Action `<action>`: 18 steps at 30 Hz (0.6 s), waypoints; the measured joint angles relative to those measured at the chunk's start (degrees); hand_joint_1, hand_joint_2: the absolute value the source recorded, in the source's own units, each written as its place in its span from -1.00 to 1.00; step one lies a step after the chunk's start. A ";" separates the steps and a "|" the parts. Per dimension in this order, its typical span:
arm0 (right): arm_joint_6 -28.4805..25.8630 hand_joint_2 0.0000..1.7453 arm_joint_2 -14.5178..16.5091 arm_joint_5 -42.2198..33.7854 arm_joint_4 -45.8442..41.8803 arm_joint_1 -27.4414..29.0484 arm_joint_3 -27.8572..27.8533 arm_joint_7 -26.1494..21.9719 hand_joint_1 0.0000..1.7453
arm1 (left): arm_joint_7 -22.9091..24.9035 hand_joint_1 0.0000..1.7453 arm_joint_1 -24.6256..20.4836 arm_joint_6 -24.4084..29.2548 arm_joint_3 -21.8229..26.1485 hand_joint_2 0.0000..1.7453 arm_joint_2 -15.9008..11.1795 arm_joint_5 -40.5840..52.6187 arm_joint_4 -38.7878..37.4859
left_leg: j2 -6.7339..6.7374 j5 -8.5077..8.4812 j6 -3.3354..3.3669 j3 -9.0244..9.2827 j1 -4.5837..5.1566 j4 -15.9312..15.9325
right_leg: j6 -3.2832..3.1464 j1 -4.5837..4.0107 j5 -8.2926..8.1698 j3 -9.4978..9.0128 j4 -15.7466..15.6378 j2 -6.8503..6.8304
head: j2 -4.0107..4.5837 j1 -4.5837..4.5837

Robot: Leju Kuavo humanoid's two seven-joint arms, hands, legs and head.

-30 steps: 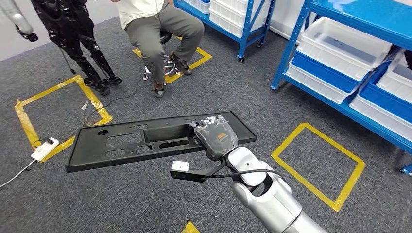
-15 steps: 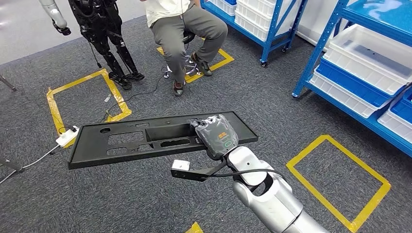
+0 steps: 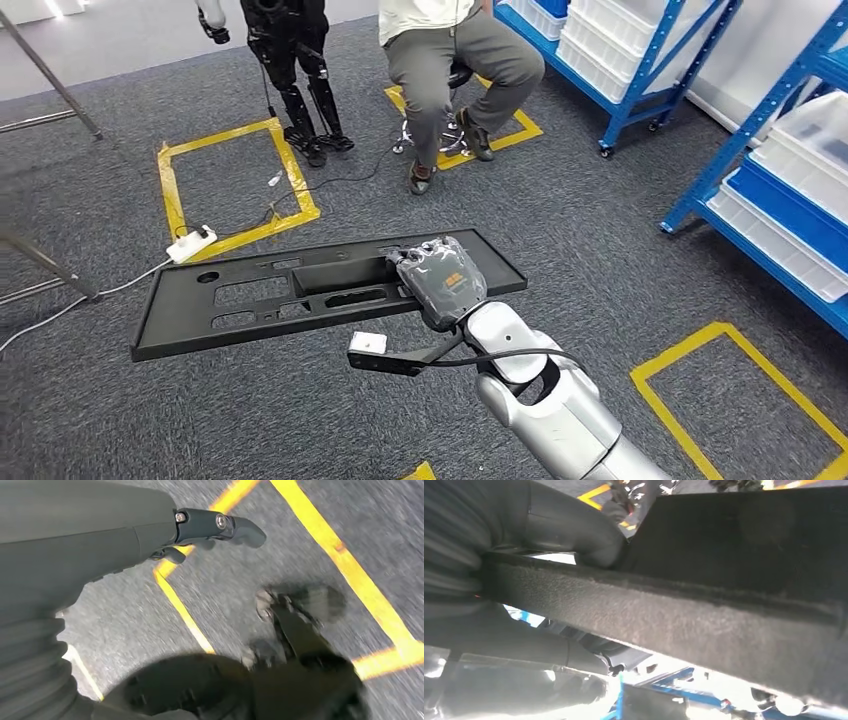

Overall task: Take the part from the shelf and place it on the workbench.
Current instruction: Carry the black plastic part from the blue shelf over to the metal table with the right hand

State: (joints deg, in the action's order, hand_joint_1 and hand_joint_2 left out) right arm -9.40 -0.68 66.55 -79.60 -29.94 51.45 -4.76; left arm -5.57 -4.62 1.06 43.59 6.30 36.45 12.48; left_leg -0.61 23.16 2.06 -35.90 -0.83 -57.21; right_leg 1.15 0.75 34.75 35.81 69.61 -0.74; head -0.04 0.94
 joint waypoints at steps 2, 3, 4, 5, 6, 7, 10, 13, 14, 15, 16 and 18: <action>0.18 1.00 -0.27 0.04 0.01 0.40 0.01 0.01 0.98 | 0.53 -1.00 0.09 -0.19 -0.01 1.00 -0.01 0.19 0.00 | -1.59 0.04 0.07 0.00 0.17 -0.02 | 0.26 -0.04 0.88 3.14 4.70 0.47 | 0.00 -0.07; 0.24 1.00 -0.36 0.05 0.02 0.49 0.00 0.02 0.98 | 0.78 -1.00 0.16 -0.28 -0.01 1.00 -0.01 0.27 0.00 | -2.40 0.04 0.06 0.03 0.25 -0.05 | 0.67 -0.07 -0.16 3.09 3.62 0.61 | 0.00 -0.09; 0.27 1.00 -0.40 0.05 0.02 0.50 -0.01 0.02 0.98 | 1.00 -1.00 0.19 -0.35 -0.01 1.00 -0.01 0.35 0.00 | -3.17 0.03 0.04 0.08 0.31 -0.08 | 1.10 -0.08 -1.97 1.91 0.37 0.94 | 0.00 -0.09; 0.27 1.00 -0.39 0.05 0.02 0.43 -0.01 0.01 0.98 | 1.17 -1.00 0.20 -0.42 -0.01 1.00 -0.01 0.44 0.00 | -3.86 0.03 0.00 0.10 0.33 -0.10 | 1.37 -0.05 -4.02 0.14 -4.00 1.73 | 0.00 -0.12; 0.29 1.00 -0.35 0.04 0.02 0.34 -0.02 0.01 0.98 | 1.33 -1.00 0.20 -0.46 -0.01 1.00 -0.01 0.51 0.00 | -4.50 0.07 -0.13 0.10 0.45 -0.18 | 1.30 -0.05 -5.70 -1.41 -7.76 2.51 | 0.00 -0.13; 0.33 1.00 -0.31 0.04 0.03 0.24 -0.02 -0.01 0.98 | 1.42 -1.00 0.22 -0.50 0.00 1.00 -0.01 0.56 0.00 | -5.02 0.08 -0.32 0.04 0.54 -0.23 | 0.97 -0.09 -6.83 -2.59 -10.30 3.08 | 0.01 -0.13; 0.45 1.00 -0.04 0.05 0.04 -0.01 -0.02 -0.03 0.98 | 1.64 -1.00 0.55 -0.69 0.02 1.00 -0.04 0.70 0.00 | -5.98 -0.01 -1.17 -0.29 0.45 -0.25 | -0.69 -0.25 -7.67 -3.42 -11.61 2.75 | 0.02 -0.08; 0.48 1.00 0.16 0.05 0.04 -0.22 -0.05 -0.03 0.98 | 1.69 -1.00 0.72 -0.86 0.02 1.00 -0.25 1.17 0.00 | -2.59 2.46 -2.07 -2.29 0.33 -4.27 | -2.03 0.04 -7.99 -3.82 -12.05 1.47 | 0.01 0.13; 0.49 1.00 0.14 0.05 0.04 -0.24 -0.06 -0.03 0.98 | 1.70 -1.00 0.68 -0.90 0.02 1.00 -0.31 1.36 0.00 | -1.08 4.26 -2.35 -3.95 0.30 -7.73 | -2.35 -0.07 -7.92 -3.91 -12.08 0.96 | 0.01 0.20; 0.49 1.00 0.08 0.05 0.04 -0.23 -0.07 -0.02 0.98 | 1.72 -1.00 0.63 -0.92 0.02 1.00 -0.36 1.55 0.00 | -0.33 6.05 -2.61 -5.93 0.19 -11.71 | -2.58 -0.20 -7.83 -3.95 -12.07 0.39 | 0.00 0.27; 0.49 1.00 0.00 0.05 0.04 -0.17 -0.07 -0.02 0.98 | 1.76 -1.00 0.61 -0.93 0.02 1.00 -0.41 1.68 0.00 | -0.01 7.22 -2.81 -7.66 0.08 -15.07 | -2.69 -0.29 -7.75 -3.98 -12.06 -0.19 | 0.00 0.26; 0.49 1.00 -0.11 0.05 0.04 -0.06 -0.06 0.01 0.98 | 1.90 -1.00 0.64 -0.93 0.02 1.00 -0.48 1.87 0.00 | 0.34 6.68 -2.95 -8.44 0.01 -16.34 | -2.80 -0.37 -7.63 -4.01 -12.05 -1.30 | 0.00 0.28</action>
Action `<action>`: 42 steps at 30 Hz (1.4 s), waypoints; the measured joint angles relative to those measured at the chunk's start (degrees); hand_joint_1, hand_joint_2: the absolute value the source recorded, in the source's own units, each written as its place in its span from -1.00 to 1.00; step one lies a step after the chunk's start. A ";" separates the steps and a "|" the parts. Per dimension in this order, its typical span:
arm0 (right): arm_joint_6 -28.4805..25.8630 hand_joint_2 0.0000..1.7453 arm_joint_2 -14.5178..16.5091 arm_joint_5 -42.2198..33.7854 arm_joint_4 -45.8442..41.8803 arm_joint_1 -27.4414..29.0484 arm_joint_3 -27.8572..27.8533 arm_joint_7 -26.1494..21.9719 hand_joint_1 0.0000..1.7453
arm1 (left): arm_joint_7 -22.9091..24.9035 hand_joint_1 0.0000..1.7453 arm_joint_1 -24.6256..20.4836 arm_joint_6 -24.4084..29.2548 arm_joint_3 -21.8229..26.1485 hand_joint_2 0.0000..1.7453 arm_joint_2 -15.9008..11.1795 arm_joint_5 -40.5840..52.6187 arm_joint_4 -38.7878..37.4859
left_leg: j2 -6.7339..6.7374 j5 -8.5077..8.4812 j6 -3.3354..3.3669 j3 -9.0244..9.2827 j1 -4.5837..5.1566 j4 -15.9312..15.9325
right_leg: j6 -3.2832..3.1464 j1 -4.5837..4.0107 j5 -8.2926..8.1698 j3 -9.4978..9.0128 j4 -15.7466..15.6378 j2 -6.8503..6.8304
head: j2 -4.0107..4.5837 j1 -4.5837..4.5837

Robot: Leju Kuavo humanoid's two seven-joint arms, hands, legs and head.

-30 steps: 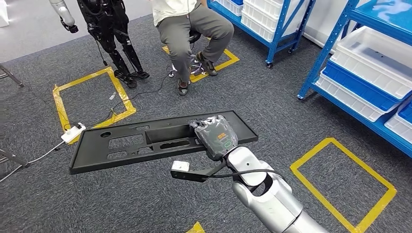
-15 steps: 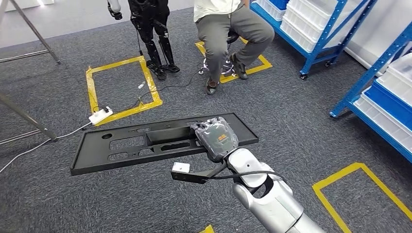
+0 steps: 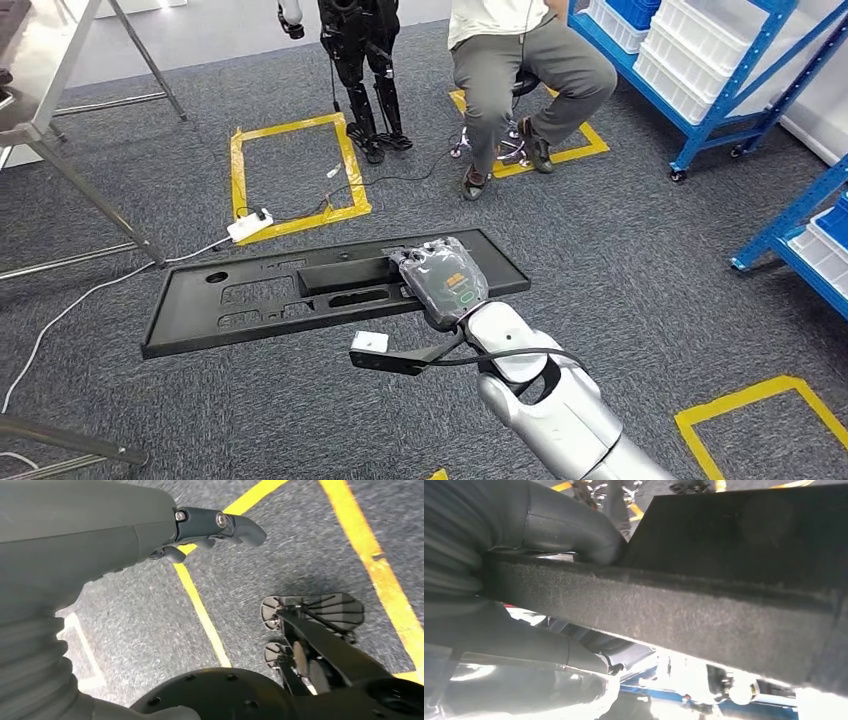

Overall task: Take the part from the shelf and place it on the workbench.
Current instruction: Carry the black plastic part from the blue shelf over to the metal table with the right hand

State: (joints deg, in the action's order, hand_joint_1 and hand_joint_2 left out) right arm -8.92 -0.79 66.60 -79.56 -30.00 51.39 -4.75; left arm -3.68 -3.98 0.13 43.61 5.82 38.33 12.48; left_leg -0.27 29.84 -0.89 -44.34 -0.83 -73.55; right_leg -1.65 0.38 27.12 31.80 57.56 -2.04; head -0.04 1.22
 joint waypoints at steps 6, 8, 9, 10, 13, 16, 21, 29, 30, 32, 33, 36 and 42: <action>0.01 1.00 0.01 -0.02 0.00 -0.05 -0.14 0.09 0.98 | 0.20 -1.00 -0.30 -0.03 -0.01 1.00 -0.31 0.08 0.01 | 2.68 -5.92 1.54 8.37 0.97 15.64 | 1.08 -0.71 0.81 -0.45 0.00 -2.41 | 0.00 -0.19; 0.02 1.00 0.14 -0.02 0.02 -0.15 -0.22 0.19 0.98 | 0.20 -1.00 -0.29 -0.04 -0.02 1.00 -0.29 0.08 0.00 | 1.64 -6.14 2.18 8.54 0.97 16.08 | 1.59 -0.68 1.17 -0.47 0.19 -2.63 | 0.01 -0.22; 0.02 1.00 0.21 -0.02 0.04 -0.23 -0.30 0.26 0.98 | 0.20 -1.00 -0.27 -0.04 -0.02 1.00 -0.26 0.08 0.00 | 1.20 -6.31 2.54 8.72 0.84 16.33 | 1.73 -0.64 1.72 -0.13 1.10 -1.90 | 0.01 -0.25; 0.03 1.00 0.23 -0.03 0.07 -0.31 -0.39 0.33 0.98 | 0.20 -1.00 -0.28 -0.04 -0.02 1.00 -0.22 0.08 0.00 | 0.76 -6.48 2.89 8.92 0.67 16.56 | 1.73 -0.58 2.76 0.80 3.20 -0.82 | 0.01 -0.32; 0.05 1.00 -0.01 -0.05 0.31 -0.26 -0.56 0.47 0.98 | 0.19 -1.00 -0.37 -0.16 -0.03 1.00 -0.16 0.08 0.00 | -0.96 -6.56 3.31 8.99 0.49 16.63 | 1.40 -0.20 7.19 6.55 14.56 1.56 | 0.00 -0.50; 0.08 1.00 -0.17 -0.11 0.53 -0.21 -0.57 0.50 0.98 | 0.20 -1.00 -0.33 -0.28 -0.01 1.00 -0.13 0.08 0.00 | -3.06 -6.53 3.24 9.10 0.42 16.56 | 2.75 0.27 5.79 7.43 14.74 1.90 | 0.00 -0.49; 0.13 1.00 0.04 -0.21 0.59 -0.40 -0.56 0.50 0.98 | 0.25 -1.00 -0.24 -0.23 0.02 1.00 -0.08 0.02 0.00 | -5.79 -6.22 1.82 8.91 0.40 16.06 | 3.32 1.05 -0.04 1.31 1.15 4.13 | 0.01 -0.49; 0.29 1.00 1.45 -0.56 1.37 -1.19 -0.35 0.42 0.98 | 0.45 -1.00 -0.17 0.17 0.87 1.00 -0.16 -0.36 0.00 | -0.21 1.46 0.29 0.67 -0.07 -0.16 | 0.37 0.23 -0.26 0.94 0.85 0.47 | 0.01 -0.15; 0.29 1.00 1.52 -0.72 1.64 -1.25 -0.30 0.29 0.98 | 0.50 -1.00 -0.15 0.33 1.04 1.00 -0.16 -0.46 0.00 | -0.05 1.22 0.37 0.22 -0.07 -0.90 | 0.26 0.06 -0.18 0.93 0.85 -0.10 | 0.01 -0.13; 0.27 1.00 1.86 -1.05 2.18 -1.64 -0.20 -0.08 0.98 | 0.57 -1.00 -0.09 0.63 1.34 1.00 -0.16 -0.58 0.00 | 0.64 -1.93 0.85 2.82 0.04 4.29 | 0.13 -0.22 -0.03 0.84 0.85 -1.06 | 0.00 -0.14; 0.25 1.00 2.12 -1.20 2.41 -1.97 -0.17 -0.25 0.98 | 0.57 -1.00 -0.11 0.75 1.44 1.00 -0.17 -0.62 0.00 | 1.75 -3.56 1.25 5.02 0.28 8.55 | 0.14 -0.37 0.06 0.78 0.85 -1.46 | 0.00 -0.13; 0.24 1.00 2.73 -1.56 2.90 -2.92 -0.11 -0.49 0.98 | 0.39 -1.00 -0.32 1.03 1.61 1.00 -0.25 -0.69 0.00 | 3.50 -5.32 2.21 8.34 1.17 15.02 | 0.59 -0.87 0.38 0.71 0.85 -2.59 | 0.01 -0.17; 0.20 1.00 2.81 -1.91 3.18 -3.63 0.09 -0.63 0.98 | -0.47 -1.00 -0.40 0.89 2.24 1.00 -0.16 -0.39 -0.02 | 0.19 -6.26 3.56 9.19 0.67 16.46 | 1.05 -0.61 4.36 4.21 8.91 0.42 | 0.02 -0.38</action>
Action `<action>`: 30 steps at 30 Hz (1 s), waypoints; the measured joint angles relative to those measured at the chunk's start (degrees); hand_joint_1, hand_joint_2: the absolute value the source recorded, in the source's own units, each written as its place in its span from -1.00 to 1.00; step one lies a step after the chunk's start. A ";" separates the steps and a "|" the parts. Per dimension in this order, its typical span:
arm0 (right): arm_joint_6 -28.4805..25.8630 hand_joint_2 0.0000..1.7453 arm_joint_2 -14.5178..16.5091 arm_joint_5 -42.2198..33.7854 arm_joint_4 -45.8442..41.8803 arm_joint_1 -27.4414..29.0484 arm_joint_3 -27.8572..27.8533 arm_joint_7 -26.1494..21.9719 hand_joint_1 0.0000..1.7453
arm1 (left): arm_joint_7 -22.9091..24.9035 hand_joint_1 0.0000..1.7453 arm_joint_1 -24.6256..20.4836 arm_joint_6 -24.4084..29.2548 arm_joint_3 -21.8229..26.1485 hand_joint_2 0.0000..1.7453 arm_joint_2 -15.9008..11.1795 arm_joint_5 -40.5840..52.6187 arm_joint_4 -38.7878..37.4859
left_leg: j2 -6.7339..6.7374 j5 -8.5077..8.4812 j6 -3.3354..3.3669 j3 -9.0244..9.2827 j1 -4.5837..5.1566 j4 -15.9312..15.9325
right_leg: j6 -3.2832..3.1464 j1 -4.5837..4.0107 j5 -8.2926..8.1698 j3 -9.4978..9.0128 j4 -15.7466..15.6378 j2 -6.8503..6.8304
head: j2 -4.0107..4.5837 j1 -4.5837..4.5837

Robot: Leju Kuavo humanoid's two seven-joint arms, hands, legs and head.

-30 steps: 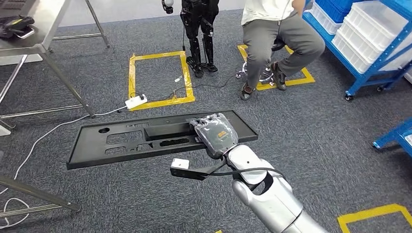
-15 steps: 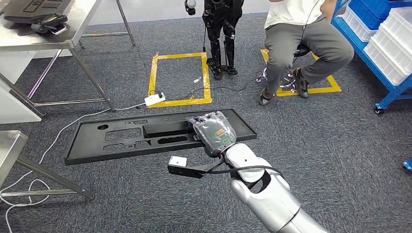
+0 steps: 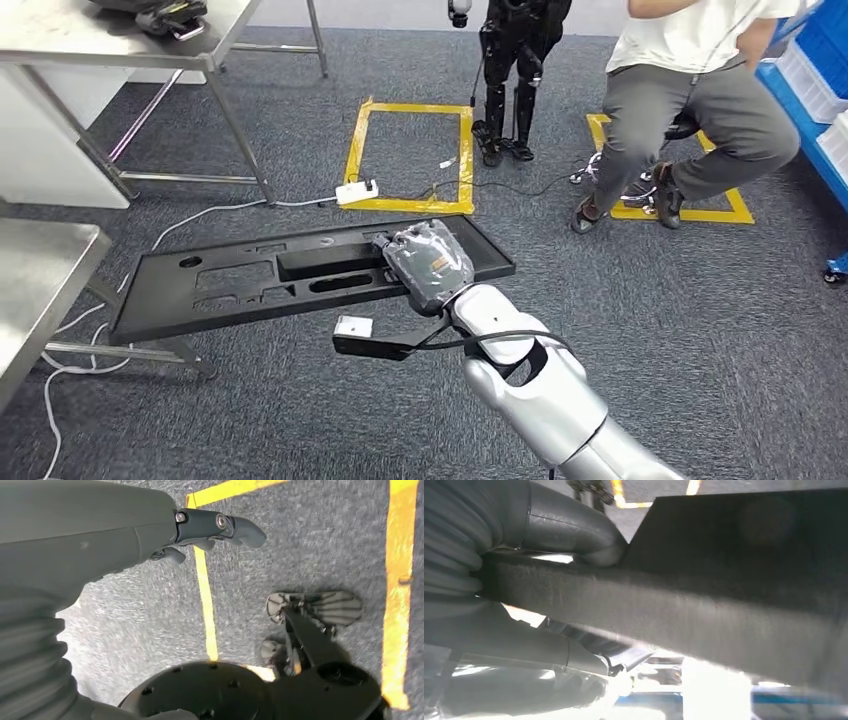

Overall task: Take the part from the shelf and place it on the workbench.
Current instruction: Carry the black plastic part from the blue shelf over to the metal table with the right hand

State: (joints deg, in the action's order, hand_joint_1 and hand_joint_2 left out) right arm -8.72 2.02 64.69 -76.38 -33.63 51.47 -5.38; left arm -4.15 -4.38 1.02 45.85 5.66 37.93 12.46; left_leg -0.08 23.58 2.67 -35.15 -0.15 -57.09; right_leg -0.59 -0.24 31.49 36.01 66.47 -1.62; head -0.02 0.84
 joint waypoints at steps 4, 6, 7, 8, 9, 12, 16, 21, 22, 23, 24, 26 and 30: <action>0.00 1.00 -0.83 -0.28 0.21 0.10 0.13 -0.02 0.98 | -0.17 -1.00 -0.06 -0.22 0.14 1.00 0.00 0.44 0.00 | -2.92 -0.02 0.05 0.04 -0.10 -0.08 | 0.90 0.66 1.68 4.48 7.60 1.38 | -0.01 -0.16; 0.00 1.00 -0.94 -0.41 0.23 0.07 0.16 -0.02 0.98 | -0.16 -1.00 -0.03 -0.25 0.16 1.00 0.00 0.65 0.00 | -4.29 0.08 -0.26 0.18 -0.25 -0.21 | 2.22 1.35 -1.76 1.24 0.09 2.37 | -0.01 -0.17; 0.01 1.00 -0.95 -0.47 0.25 0.02 0.19 -0.01 0.98 | -0.16 -1.00 -0.05 -0.26 0.16 1.00 -0.02 0.77 0.00 | -4.91 0.21 -0.59 0.14 -0.24 -0.39 | 2.57 1.64 -3.30 -0.56 -3.69 3.15 | 0.00 -0.22; 0.01 1.00 -0.97 -0.54 0.26 -0.03 0.24 -0.01 0.98 | -0.16 -1.00 -0.05 -0.24 0.16 1.00 -0.03 0.87 0.00 | -5.40 0.32 -0.97 0.01 -0.21 -0.52 | 2.63 1.80 -4.31 -1.79 -6.31 3.70 | 0.00 -0.21; 0.02 1.00 -0.97 -0.58 0.28 -0.07 0.27 0.00 0.98 | -0.16 -1.00 -0.02 -0.20 0.16 1.00 -0.05 0.94 0.00 | -5.78 0.38 -1.38 -0.16 -0.21 -0.61 | 2.40 1.80 -4.74 -2.32 -7.47 4.06 | -0.01 -0.19; 0.02 1.00 -0.87 -0.73 0.29 -0.17 0.34 0.04 0.98 | -0.15 -1.00 0.29 0.08 0.19 1.00 -0.08 1.03 0.00 | -5.65 0.55 -2.35 -0.67 -0.56 -0.92 | 1.10 1.60 -5.05 -2.40 -7.66 3.02 | -0.02 -0.07; 0.02 1.00 -0.79 -0.91 0.38 -0.31 0.37 0.11 0.98 | -0.11 -1.00 0.29 0.32 0.21 1.00 -0.10 1.08 0.00 | -0.88 6.14 -3.16 -5.81 -0.66 -11.60 | -0.24 1.34 -4.98 -2.75 -7.88 1.08 | -0.02 0.37; 0.02 1.00 -0.84 -0.99 0.62 -0.22 0.42 0.11 0.98 | 0.02 -1.00 0.35 0.24 0.21 1.00 -0.11 1.34 0.00 | 0.86 3.46 -2.79 -5.51 -0.71 -10.48 | -0.61 0.69 -4.44 -3.15 -7.86 -1.60 | -0.01 0.37; 0.02 1.00 -0.84 -1.03 0.62 -0.24 0.41 0.11 0.98 | 0.02 -1.00 0.30 0.24 0.21 1.00 -0.14 1.43 0.00 | 2.08 2.00 -2.43 -3.41 -0.44 -6.58 | -0.49 0.46 -4.27 -3.27 -7.83 -2.00 | -0.02 0.36; 0.01 1.00 -0.88 -1.06 0.62 -0.26 0.40 0.11 0.98 | 0.01 -1.00 0.22 0.25 0.21 1.00 -0.16 1.50 0.00 | 2.99 1.09 -2.07 -1.89 -0.16 -3.69 | -0.31 0.27 -4.12 -3.36 -7.83 -2.37 | -0.02 0.31; 0.01 1.00 -0.94 -1.10 0.62 -0.26 0.40 0.11 0.98 | 0.01 -1.00 0.15 0.25 0.21 1.00 -0.19 1.56 0.00 | 3.63 0.77 -1.75 -1.10 0.13 -2.08 | -0.11 0.10 -3.99 -3.42 -7.83 -2.77 | -0.02 0.33; 0.00 1.00 -1.03 -1.16 0.61 -0.29 0.39 0.11 0.98 | 0.00 -1.00 0.06 0.25 0.21 1.00 -0.22 1.64 0.00 | 2.97 0.77 -1.25 -1.05 0.50 -1.45 | 0.29 -0.01 -3.83 -3.58 -7.97 -3.70 | -0.02 0.32; -0.05 1.00 -1.33 -1.21 0.51 -0.27 0.38 0.11 0.98 | 0.00 -1.00 -0.05 0.26 0.21 1.00 -0.09 1.79 -0.02 | 0.82 0.01 -0.06 -0.16 -0.15 -0.26 | 0.69 0.17 -0.93 -0.94 -2.07 -0.37 | -0.02 0.11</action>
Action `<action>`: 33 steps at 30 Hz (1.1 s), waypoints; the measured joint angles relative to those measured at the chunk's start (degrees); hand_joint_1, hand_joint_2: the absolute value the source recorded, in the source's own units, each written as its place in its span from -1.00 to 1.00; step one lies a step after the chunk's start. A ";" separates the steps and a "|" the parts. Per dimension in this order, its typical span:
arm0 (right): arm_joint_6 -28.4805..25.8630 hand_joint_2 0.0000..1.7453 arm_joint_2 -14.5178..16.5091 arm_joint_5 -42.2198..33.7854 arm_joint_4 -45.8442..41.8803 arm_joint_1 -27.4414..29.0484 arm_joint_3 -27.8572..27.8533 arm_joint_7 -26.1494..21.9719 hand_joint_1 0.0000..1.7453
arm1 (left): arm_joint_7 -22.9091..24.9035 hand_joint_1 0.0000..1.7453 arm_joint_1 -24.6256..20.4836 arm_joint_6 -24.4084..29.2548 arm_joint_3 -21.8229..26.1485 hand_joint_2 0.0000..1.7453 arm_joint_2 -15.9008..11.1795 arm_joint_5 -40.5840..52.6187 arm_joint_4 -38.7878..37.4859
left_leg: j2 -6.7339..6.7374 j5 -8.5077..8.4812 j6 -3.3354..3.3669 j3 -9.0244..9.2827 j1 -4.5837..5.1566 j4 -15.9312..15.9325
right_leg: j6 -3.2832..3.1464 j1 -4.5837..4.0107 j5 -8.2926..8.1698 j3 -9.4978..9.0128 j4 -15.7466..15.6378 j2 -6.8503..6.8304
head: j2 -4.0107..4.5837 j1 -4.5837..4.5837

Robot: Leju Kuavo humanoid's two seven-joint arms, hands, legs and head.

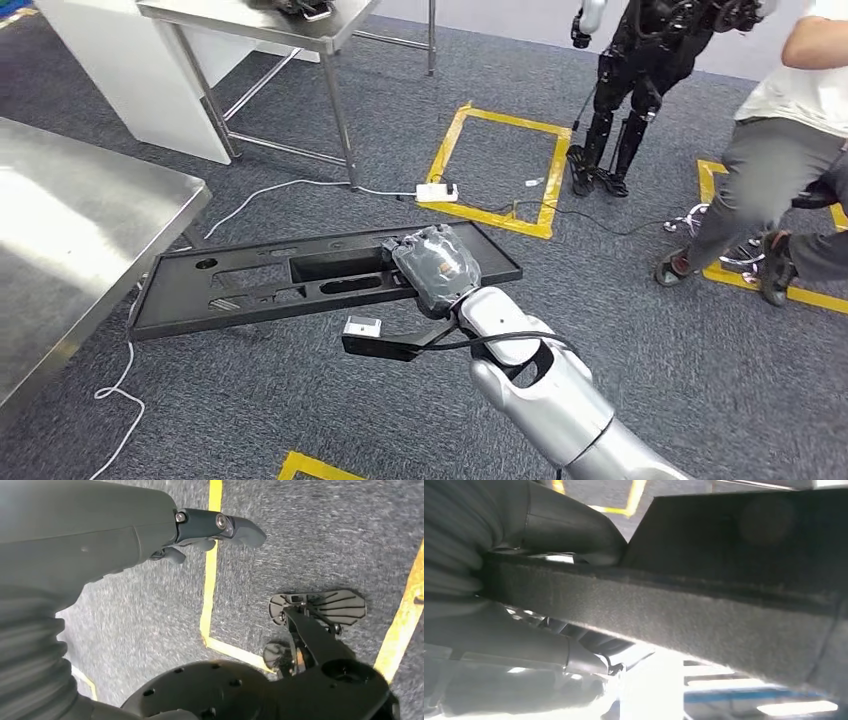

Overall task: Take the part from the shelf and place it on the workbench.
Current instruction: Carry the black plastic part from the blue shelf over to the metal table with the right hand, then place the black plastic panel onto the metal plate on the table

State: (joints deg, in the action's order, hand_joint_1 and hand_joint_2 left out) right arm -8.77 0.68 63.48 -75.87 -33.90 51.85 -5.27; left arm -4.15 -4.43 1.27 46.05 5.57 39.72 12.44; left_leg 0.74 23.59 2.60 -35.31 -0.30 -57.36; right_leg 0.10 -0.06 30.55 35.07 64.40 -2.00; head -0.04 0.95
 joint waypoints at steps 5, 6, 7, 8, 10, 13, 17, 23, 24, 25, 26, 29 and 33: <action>-0.02 1.00 -0.90 -0.02 -0.01 0.65 0.02 0.01 0.98 | 0.01 -1.00 -0.15 0.07 0.00 1.00 0.08 0.13 -0.01 | -3.72 0.02 0.17 0.11 -0.08 -0.05 | 0.97 0.57 2.11 5.48 9.21 1.85 | 0.01 -0.21; -0.02 1.00 -0.97 -0.03 -0.01 0.65 0.02 0.01 0.98 | 0.01 -1.00 -0.14 0.09 0.00 1.00 0.10 0.14 -0.01 | -4.42 0.08 0.05 0.20 -0.14 -0.12 | 1.62 0.87 0.29 3.81 5.38 2.28 | 0.01 -0.21; -0.02 1.00 -1.02 -0.03 -0.02 0.62 0.02 0.01 0.98 | 0.02 -1.00 -0.15 0.11 0.00 1.00 0.13 0.14 -0.02 | -5.11 0.15 -0.18 0.21 -0.14 -0.25 | 2.18 1.22 -1.52 1.92 1.03 3.12 | 0.01 -0.27; -0.02 1.00 -1.03 -0.04 -0.03 0.59 0.02 0.01 0.98 | 0.02 -1.00 -0.16 0.13 0.00 1.00 0.15 0.14 -0.02 | -5.72 0.30 -0.51 0.14 -0.10 -0.44 | 2.35 1.51 -2.88 0.32 -2.41 3.81 | 0.00 -0.26; -0.02 1.00 -1.03 -0.05 -0.04 0.60 0.02 0.00 0.98 | 0.02 -1.00 -0.10 0.28 0.00 1.00 0.18 0.14 -0.03 | -6.60 0.44 -1.30 -0.17 -0.09 -0.67 | 1.84 1.57 -3.84 -1.03 -5.18 4.46 | 0.00 -0.25; -0.03 1.00 -0.81 -0.07 -0.04 0.52 0.03 0.01 0.98 | 0.03 -1.00 0.29 0.49 0.00 1.00 0.17 0.14 -0.04 | -6.10 0.99 -2.18 -0.69 -0.50 -1.44 | 0.56 1.49 -4.15 -1.37 -5.42 3.32 | 0.00 -0.11; -0.08 1.00 -0.59 -0.28 -0.02 0.27 0.07 0.04 0.98 | 0.15 -1.00 0.23 0.55 0.00 1.00 0.17 0.25 -0.04 | -1.54 7.19 -2.92 -6.45 -0.50 -13.38 | -0.59 1.22 -4.01 -1.54 -5.55 1.43 | 0.00 0.32; -0.21 1.00 -0.65 -0.88 0.11 -0.04 0.57 0.00 0.98 | 0.41 -1.00 0.25 0.83 0.02 1.00 0.14 0.46 -0.04 | 1.34 1.94 -2.02 -2.34 -0.06 -5.08 | -0.69 0.49 -3.43 -1.98 -5.53 -1.55 | 0.01 0.29; -0.25 1.00 -0.66 -0.97 0.11 -0.18 0.63 0.00 0.98 | 0.41 -1.00 0.16 0.89 0.02 1.00 0.12 0.50 -0.04 | 1.97 1.27 -1.71 -1.07 0.23 -2.62 | -0.49 0.31 -3.28 -2.05 -5.53 -1.92 | 0.01 0.26; -0.28 1.00 -0.68 -1.06 0.11 -0.30 0.69 0.00 0.98 | 0.40 -1.00 0.10 0.96 0.02 1.00 0.10 0.54 -0.04 | 2.26 1.22 -1.44 -0.58 0.50 -1.55 | -0.27 0.16 -3.15 -2.10 -5.54 -2.30 | 0.01 0.23; -0.31 1.00 -0.69 -1.12 0.11 -0.37 0.77 0.00 0.98 | 0.40 -1.00 0.06 1.00 0.02 1.00 0.09 0.59 -0.04 | 1.74 1.26 -1.23 -0.65 0.68 -1.49 | -0.02 0.09 -3.04 -2.19 -5.62 -2.71 | 0.01 0.20; -0.40 1.00 -0.68 -1.19 0.12 -0.52 0.93 0.00 0.98 | 0.36 -1.00 0.10 1.08 0.01 1.00 0.14 0.86 -0.04 | 0.25 0.79 -0.27 -0.03 0.31 -0.63 | 0.57 0.09 -1.99 -1.78 -4.07 -1.70 | 0.00 0.16; -0.56 1.00 -1.21 -1.28 0.22 -0.53 1.14 0.00 0.98 | 0.20 -1.00 -0.13 1.09 0.00 1.00 0.22 1.07 -0.04 | -2.07 0.56 0.32 0.31 0.03 -0.37 | 0.31 0.37 3.05 4.93 9.24 1.54 | 0.00 -0.10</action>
State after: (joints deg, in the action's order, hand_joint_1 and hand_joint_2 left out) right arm -9.33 -0.52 62.20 -75.64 -34.43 52.99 -5.27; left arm -3.95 -4.55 2.36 46.05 5.79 40.79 12.39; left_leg -1.33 24.15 2.92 -35.01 -0.27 -57.73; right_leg 0.41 0.30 33.60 40.00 73.64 -0.46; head -0.04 0.85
